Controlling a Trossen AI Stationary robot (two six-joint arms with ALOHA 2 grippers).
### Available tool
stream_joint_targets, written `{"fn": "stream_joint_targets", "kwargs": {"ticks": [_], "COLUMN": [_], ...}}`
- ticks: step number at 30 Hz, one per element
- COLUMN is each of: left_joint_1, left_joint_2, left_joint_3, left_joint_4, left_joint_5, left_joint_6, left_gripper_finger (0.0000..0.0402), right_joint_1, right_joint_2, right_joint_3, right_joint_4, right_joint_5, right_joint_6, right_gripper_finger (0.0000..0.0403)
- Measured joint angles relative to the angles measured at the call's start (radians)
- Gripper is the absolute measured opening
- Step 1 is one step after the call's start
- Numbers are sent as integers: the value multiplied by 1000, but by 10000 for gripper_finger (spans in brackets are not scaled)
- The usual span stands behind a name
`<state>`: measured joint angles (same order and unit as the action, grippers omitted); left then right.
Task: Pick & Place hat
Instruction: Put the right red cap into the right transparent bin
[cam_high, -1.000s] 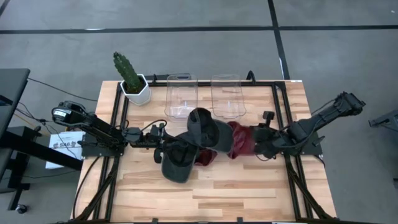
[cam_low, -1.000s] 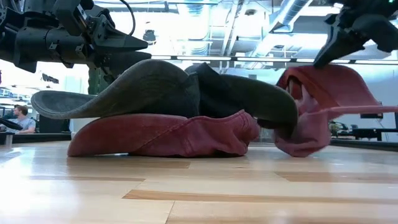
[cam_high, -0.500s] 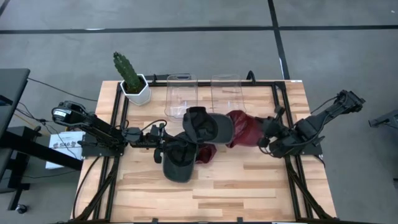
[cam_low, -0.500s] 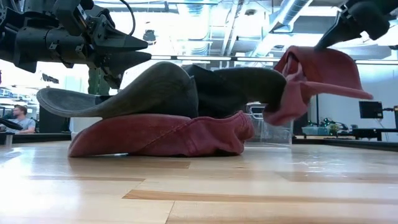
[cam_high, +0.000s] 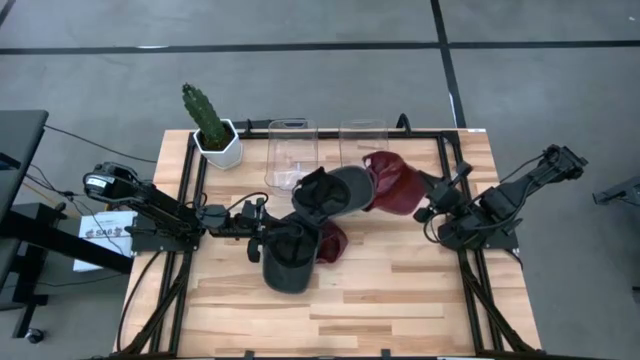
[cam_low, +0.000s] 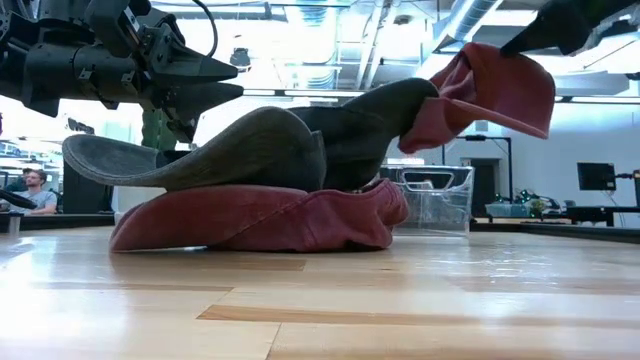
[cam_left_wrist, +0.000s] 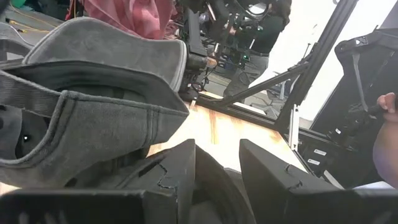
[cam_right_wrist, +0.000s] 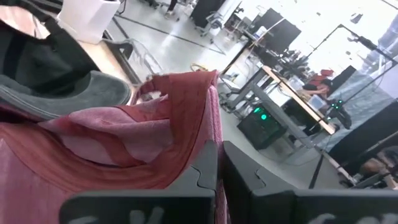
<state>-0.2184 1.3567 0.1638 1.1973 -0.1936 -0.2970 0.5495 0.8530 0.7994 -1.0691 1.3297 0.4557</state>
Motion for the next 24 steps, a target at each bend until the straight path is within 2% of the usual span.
{"fn": "stream_joint_targets", "kwargs": {"ticks": [7, 15, 24], "left_joint_1": [0, 0, 0], "left_joint_2": [0, 0, 0], "left_joint_3": [0, 0, 0], "left_joint_4": [0, 0, -1], "left_joint_5": [0, 0, 0], "left_joint_6": [0, 0, -8], "left_gripper_finger": [122, 122, 122], "right_joint_1": [0, 0, -63], "right_joint_2": [-4, -5, -4], "right_joint_3": [0, 0, 0], "right_joint_4": [0, 3, 0], "right_joint_5": [28, 169, 138], "right_joint_6": [0, 10, -93], "right_gripper_finger": [0, 0, 0]}}
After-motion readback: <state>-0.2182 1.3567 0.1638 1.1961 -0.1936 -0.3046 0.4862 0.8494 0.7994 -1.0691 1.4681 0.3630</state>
